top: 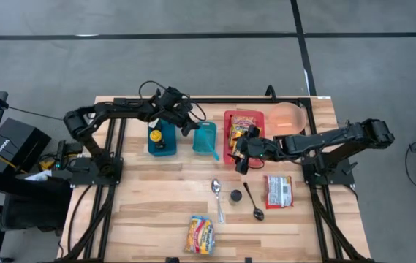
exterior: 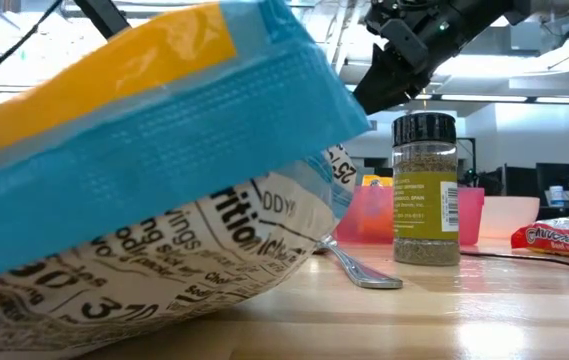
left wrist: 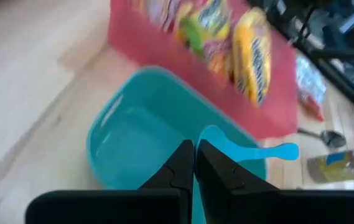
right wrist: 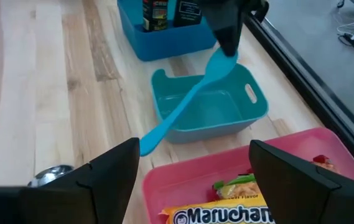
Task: Pick & Place Food Item
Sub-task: Put the blue spoon into the green bin
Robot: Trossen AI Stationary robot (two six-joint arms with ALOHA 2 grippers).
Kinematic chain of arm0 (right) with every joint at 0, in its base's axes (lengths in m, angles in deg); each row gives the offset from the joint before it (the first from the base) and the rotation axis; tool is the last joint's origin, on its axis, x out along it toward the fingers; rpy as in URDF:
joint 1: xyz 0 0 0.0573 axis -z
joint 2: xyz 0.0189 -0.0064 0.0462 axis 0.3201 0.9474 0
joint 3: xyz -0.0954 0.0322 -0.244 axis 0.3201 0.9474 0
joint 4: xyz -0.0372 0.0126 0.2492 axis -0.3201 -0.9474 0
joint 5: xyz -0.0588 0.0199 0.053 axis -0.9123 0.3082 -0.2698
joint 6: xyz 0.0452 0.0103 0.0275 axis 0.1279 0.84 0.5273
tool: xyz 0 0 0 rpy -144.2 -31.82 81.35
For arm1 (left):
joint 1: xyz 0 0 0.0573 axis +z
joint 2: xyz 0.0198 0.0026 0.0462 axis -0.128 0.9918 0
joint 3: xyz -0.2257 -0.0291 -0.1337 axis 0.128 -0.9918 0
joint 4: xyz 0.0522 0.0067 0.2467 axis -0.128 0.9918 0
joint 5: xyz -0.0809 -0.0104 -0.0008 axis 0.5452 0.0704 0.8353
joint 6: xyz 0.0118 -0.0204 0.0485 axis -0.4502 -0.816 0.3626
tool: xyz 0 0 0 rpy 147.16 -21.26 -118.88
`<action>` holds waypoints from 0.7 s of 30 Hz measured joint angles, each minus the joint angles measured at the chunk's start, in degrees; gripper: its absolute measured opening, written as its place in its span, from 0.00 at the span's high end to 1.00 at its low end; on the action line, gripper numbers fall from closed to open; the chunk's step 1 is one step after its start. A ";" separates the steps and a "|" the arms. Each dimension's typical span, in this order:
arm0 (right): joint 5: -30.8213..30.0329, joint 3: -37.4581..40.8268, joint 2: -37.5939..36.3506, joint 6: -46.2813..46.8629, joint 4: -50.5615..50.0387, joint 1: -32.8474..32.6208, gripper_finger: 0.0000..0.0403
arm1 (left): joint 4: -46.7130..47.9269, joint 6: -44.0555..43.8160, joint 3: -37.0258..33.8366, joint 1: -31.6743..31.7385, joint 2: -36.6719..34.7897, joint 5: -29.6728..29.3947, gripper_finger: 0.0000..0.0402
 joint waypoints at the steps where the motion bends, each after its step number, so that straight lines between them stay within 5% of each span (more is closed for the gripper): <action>1: 0.32 0.00 0.00 0.00 0.03 0.00 0.26 | 0.87 0.52 0.46 0.21 0.66 0.01 0.99; 21: 0.60 0.00 -0.02 -0.66 0.26 -0.34 0.26 | 0.54 1.25 0.84 0.53 0.89 -0.95 0.99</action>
